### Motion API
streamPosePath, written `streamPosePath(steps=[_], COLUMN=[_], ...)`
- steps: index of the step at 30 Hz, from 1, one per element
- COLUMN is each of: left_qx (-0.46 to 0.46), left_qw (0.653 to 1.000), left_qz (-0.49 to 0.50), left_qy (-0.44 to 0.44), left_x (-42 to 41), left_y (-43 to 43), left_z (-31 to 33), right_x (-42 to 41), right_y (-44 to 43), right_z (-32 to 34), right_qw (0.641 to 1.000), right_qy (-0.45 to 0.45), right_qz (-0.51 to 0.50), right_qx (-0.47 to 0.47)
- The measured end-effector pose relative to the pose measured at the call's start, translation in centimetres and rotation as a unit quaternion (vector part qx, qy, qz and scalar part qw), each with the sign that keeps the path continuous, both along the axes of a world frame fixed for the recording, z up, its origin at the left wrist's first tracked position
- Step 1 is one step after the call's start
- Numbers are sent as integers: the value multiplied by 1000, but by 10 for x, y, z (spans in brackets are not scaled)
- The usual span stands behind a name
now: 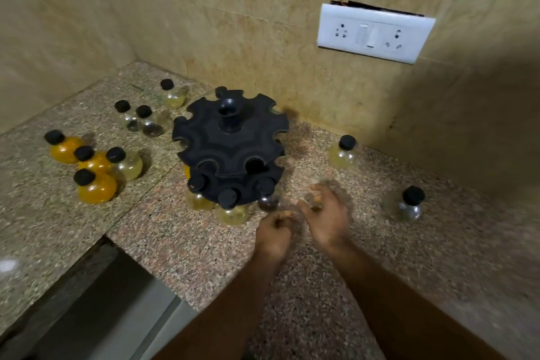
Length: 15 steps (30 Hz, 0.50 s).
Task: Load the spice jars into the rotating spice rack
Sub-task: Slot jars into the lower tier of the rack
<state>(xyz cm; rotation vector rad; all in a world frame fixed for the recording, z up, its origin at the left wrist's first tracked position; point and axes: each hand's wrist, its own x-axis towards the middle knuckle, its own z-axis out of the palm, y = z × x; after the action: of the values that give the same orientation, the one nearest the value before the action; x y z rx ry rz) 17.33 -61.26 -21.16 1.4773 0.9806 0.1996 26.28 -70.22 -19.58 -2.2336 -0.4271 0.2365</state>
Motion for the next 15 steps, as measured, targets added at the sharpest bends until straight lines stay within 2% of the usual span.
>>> streamPosePath(steps=[3,7,10,15], left_qx=[120,242,316,424], left_qw=[986,925,859,723], left_qz=[-107,-283,-397,-530], left_qy=[33,76,71,133], left_x=[21,58,84,117], left_y=[-17,-43,-62,-87], left_z=[-1,3,4,-6], right_x=[7,24,37,63], right_y=[-37,-85,-110,-138], right_z=[-10,-24,-26,-25], right_qw=[994,965,942,943], right_qy=[-17,-15,-31,-5], right_qz=[-102,-259,-330,-329], right_qx=[21,39,56,52])
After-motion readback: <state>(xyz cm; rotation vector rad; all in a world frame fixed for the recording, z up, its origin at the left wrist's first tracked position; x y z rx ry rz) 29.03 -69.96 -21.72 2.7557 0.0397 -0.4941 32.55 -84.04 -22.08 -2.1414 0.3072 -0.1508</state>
